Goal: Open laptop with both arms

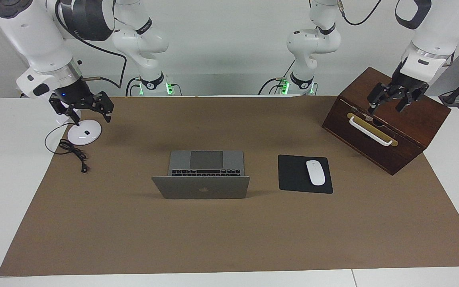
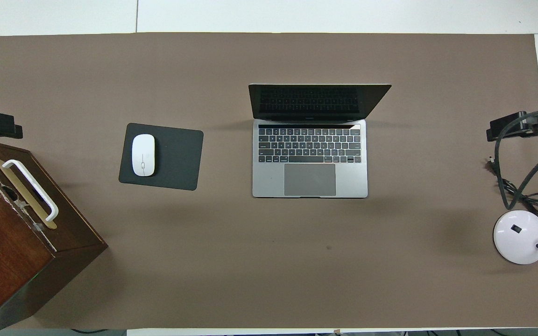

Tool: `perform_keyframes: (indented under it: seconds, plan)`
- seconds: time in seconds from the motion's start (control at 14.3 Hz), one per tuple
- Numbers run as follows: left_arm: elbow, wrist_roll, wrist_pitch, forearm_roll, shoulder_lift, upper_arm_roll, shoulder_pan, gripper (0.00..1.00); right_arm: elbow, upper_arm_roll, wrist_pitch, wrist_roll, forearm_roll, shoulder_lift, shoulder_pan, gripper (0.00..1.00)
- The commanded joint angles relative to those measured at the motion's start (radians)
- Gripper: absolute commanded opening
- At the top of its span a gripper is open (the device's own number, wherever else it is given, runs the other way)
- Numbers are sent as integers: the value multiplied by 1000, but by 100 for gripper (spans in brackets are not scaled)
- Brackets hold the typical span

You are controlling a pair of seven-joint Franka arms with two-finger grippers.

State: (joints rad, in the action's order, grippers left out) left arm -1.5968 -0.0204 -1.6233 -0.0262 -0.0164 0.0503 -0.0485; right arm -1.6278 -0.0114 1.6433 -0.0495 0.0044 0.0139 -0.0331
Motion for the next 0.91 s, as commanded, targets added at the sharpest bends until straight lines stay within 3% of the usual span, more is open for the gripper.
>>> perform_keyframes:
  seconds: [0.0, 0.84]
  plan:
    - [17, 7, 71, 9, 3, -6, -10, 100, 2, 8, -25, 11, -7, -18, -5, 96]
    - [-2, 8, 97, 11, -5, -6, -10, 100, 65, 7, -126, 10, 0, -11, -17, 96]
